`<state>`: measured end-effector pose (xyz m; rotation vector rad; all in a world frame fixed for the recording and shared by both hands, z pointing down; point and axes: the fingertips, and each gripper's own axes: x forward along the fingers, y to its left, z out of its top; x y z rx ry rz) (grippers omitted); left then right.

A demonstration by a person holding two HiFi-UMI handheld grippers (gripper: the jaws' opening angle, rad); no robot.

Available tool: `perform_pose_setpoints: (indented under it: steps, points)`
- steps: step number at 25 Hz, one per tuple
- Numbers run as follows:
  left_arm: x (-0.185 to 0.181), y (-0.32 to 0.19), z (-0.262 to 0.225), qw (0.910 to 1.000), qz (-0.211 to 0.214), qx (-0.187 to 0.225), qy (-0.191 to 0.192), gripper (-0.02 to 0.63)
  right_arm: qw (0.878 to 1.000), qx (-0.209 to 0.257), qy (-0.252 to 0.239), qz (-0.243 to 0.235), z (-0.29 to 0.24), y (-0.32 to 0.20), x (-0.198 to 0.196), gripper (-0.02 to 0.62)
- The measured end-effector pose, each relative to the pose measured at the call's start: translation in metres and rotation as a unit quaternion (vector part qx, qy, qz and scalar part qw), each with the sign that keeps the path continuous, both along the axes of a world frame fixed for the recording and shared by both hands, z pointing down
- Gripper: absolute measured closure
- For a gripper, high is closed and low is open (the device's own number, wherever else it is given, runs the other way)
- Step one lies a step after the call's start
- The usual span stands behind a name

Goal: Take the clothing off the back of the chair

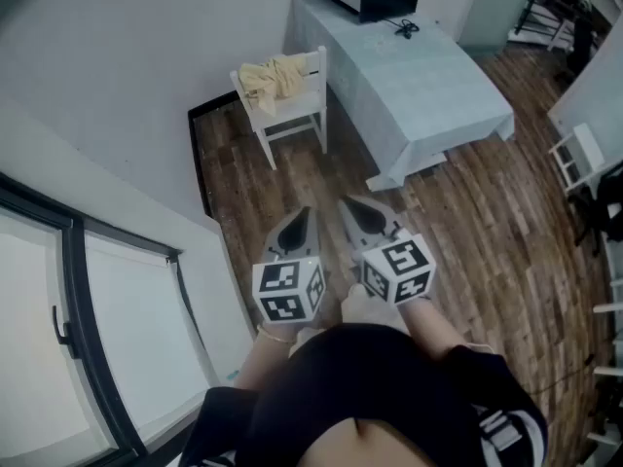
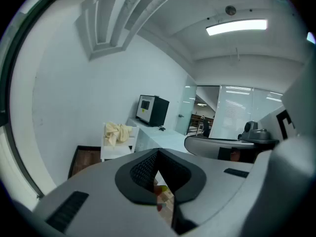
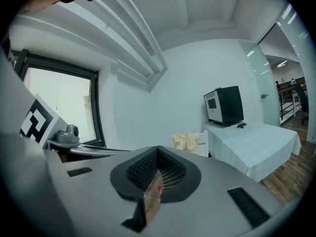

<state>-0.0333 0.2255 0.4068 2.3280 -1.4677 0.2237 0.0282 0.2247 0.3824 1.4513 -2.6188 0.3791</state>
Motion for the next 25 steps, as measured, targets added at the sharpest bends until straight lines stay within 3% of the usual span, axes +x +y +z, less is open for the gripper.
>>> perform_pose_setpoints:
  steps: [10, 25]
  points:
    - [-0.018, 0.003, -0.003, 0.9999, -0.012, -0.001, 0.006, 0.607, 1.0, 0.013, -0.003, -0.003, -0.009, 0.004, -0.009, 0.583]
    - [0.01, -0.04, 0.008, 0.9994, -0.034, 0.001, 0.002, 0.607, 0.999, 0.005, -0.015, -0.029, -0.002, -0.036, 0.021, 0.583]
